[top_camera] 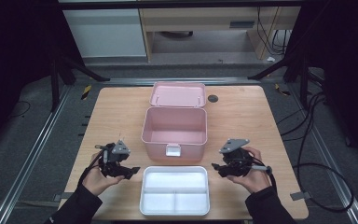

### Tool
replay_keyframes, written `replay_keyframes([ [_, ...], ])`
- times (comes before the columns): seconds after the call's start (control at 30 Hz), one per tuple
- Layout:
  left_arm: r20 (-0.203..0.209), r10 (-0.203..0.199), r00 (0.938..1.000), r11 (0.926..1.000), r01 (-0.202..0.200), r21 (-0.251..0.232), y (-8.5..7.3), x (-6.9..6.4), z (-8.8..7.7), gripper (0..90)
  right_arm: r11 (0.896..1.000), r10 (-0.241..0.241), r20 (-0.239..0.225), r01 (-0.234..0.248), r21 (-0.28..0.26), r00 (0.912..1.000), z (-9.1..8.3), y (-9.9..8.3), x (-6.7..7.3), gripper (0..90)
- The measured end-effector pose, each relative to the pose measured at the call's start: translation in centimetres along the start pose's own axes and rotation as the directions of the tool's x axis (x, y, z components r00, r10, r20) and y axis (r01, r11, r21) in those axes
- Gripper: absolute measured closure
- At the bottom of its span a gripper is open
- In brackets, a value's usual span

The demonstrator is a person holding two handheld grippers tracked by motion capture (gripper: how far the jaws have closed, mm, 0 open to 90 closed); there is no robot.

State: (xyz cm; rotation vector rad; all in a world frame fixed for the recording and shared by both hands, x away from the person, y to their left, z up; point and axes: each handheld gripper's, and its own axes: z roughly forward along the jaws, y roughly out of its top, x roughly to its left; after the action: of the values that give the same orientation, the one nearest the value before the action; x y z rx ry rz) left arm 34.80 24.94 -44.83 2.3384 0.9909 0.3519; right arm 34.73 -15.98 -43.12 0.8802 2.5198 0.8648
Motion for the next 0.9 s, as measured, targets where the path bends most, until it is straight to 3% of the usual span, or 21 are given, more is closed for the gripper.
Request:
replay_keyframes([
  [0.1, -0.044, -0.062, 0.9971, 0.9978, 0.060, -0.029, -0.7, 0.7, -0.1, 27.7, 0.997, 0.076, 0.058, -0.075, -0.018, 0.9954, -0.6, -0.8, -1.3, 35.3],
  [0.2, -0.065, -0.108, 0.9920, 0.9926, 0.104, -0.064, -1.4, 1.4, -0.1, 26.1, 0.992, 0.130, 0.109, -0.129, -0.018, 0.9855, -1.1, -1.8, -2.5, 32.8],
  [0.33, -0.109, -0.132, 0.9852, 0.9900, 0.125, -0.065, -2.2, 2.3, 0.1, 25.3, 0.982, 0.187, 0.160, -0.187, -0.013, 0.9693, -1.6, -3.0, -3.7, 29.3],
  [0.4, -0.091, -0.158, 0.9831, 0.9861, 0.153, -0.066, -2.6, 2.7, 0.4, 25.2, 0.978, 0.207, 0.178, -0.210, -0.002, 0.9620, -1.8, -3.6, -4.3, 28.6],
  [0.6, -0.095, -0.180, 0.9791, 0.9830, 0.175, -0.054, -3.4, 3.5, 0.8, 25.0, 0.957, 0.274, 0.212, -0.288, 0.037, 0.9381, -1.8, -5.9, -5.6, 24.9],
  [0.7, -0.099, -0.184, 0.9780, 0.9823, 0.179, -0.055, -3.7, 3.7, 0.6, 25.0, 0.950, 0.284, 0.212, -0.304, 0.068, 0.9350, -1.7, -6.7, -5.9, 23.9],
  [0.9, -0.098, -0.192, 0.9765, 0.9806, 0.187, -0.058, -3.9, 4.0, 0.5, 25.0, 0.943, 0.280, 0.188, -0.307, 0.131, 0.9413, -1.5, -7.3, -5.4, 22.9],
])
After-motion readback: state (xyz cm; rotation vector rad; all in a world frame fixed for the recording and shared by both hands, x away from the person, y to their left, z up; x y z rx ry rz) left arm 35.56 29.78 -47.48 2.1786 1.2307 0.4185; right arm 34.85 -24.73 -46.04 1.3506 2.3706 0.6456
